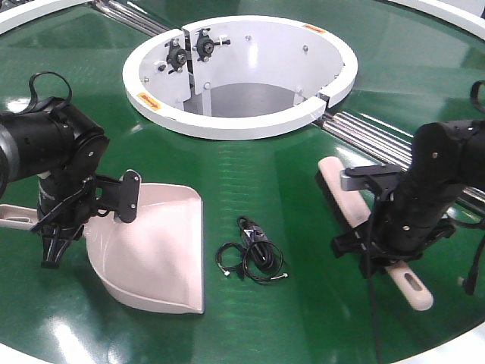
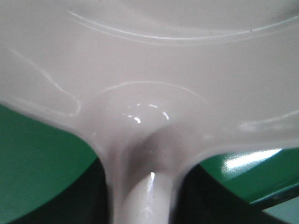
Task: Clean and inspect green conveyor with broom and dustpan
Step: 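Lift the brush with the right gripper and move it behind the cable, then sweep the black cable with the brush into the held dustpan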
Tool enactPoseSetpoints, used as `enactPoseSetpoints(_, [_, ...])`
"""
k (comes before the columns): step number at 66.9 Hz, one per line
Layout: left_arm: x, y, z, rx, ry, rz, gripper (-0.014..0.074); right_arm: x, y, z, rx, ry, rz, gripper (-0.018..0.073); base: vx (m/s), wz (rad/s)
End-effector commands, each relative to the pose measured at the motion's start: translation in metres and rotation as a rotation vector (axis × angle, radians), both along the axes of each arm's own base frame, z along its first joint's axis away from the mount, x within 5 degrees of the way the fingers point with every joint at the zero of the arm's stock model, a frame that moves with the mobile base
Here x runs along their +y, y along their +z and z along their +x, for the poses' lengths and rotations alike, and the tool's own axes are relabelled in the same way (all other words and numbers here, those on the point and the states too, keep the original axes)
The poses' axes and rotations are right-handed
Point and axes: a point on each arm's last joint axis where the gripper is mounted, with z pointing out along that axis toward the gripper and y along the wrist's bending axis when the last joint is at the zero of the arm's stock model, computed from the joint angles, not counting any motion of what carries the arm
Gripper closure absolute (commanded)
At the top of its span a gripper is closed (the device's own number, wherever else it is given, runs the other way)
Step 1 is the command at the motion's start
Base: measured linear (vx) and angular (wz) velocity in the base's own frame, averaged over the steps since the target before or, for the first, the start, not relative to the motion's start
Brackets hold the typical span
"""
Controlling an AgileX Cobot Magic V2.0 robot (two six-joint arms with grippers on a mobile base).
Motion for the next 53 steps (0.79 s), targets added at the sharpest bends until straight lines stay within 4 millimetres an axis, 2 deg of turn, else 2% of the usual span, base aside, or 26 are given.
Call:
enactPoseSetpoints(1, [-0.001, 0.023, 0.0, -0.076, -0.003, -0.012, 0.0603, 0.017, 0.02, -0.004, -0.068, -0.003, 0.007, 0.0564, 0.0, 0.0])
enactPoseSetpoints(10, [-0.001, 0.023, 0.0, -0.076, -0.003, -0.012, 0.0603, 0.037, 0.018, -0.012, -0.046, -0.011, -0.006, 0.0564, 0.0, 0.0])
enactPoseSetpoints(27, [-0.001, 0.023, 0.0, -0.076, -0.003, -0.012, 0.0603, 0.058, 0.005, -0.023, 0.086, -0.02, -0.067, 0.0564, 0.0, 0.0])
enactPoseSetpoints(42, [-0.001, 0.023, 0.0, -0.076, -0.003, -0.012, 0.0603, 0.082, 0.007, -0.018, 0.108, -0.042, -0.108, 0.0564, 0.0, 0.0])
enactPoseSetpoints(53, [-0.001, 0.023, 0.0, -0.076, -0.003, -0.012, 0.0603, 0.095, 0.0, -0.015, 0.168, -0.046, -0.171, 0.0564, 0.0, 0.0])
